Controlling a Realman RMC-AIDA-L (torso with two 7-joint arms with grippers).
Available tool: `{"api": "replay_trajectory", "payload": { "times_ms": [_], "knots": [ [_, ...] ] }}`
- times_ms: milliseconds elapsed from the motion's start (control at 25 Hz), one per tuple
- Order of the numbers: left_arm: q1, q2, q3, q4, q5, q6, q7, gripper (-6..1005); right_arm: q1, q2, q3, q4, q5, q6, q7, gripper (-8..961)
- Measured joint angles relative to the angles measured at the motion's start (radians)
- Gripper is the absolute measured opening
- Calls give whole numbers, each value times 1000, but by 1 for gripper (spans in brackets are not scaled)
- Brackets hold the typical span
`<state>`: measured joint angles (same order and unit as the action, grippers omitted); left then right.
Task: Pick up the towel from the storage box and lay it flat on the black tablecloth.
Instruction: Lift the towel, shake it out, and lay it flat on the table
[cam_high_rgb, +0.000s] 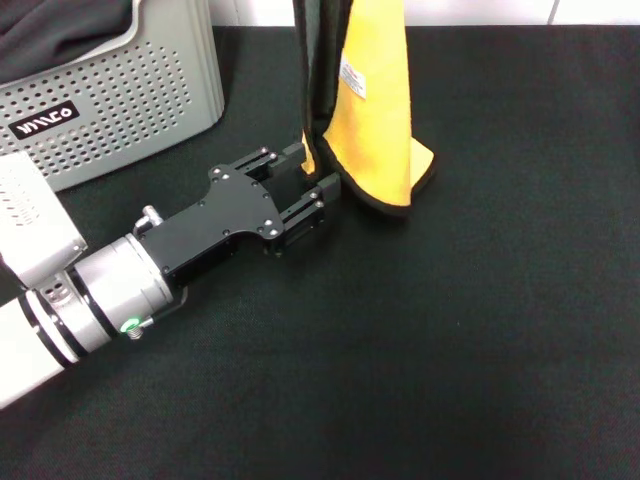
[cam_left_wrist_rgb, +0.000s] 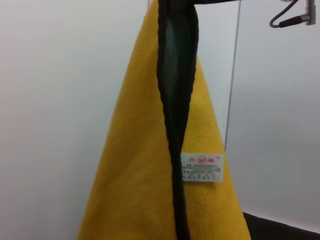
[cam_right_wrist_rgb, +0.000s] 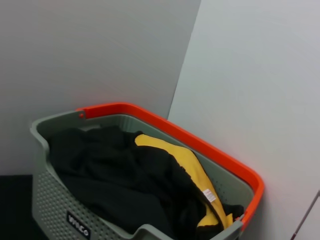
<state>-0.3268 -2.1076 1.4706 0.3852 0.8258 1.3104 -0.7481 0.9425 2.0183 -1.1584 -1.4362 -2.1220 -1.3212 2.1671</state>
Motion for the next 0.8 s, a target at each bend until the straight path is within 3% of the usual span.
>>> {"api": "replay_trajectory", "payload": {
  "times_ms": [520,800],
  "knots": [
    [-12,0,187,-63,-287,-70,113,558,34,2,-17,42,2,31,-9,51],
    [-9,0,196,-64,-319,-91,122,559,30,3,-18,35,12,26,-9,56]
  ]
}}
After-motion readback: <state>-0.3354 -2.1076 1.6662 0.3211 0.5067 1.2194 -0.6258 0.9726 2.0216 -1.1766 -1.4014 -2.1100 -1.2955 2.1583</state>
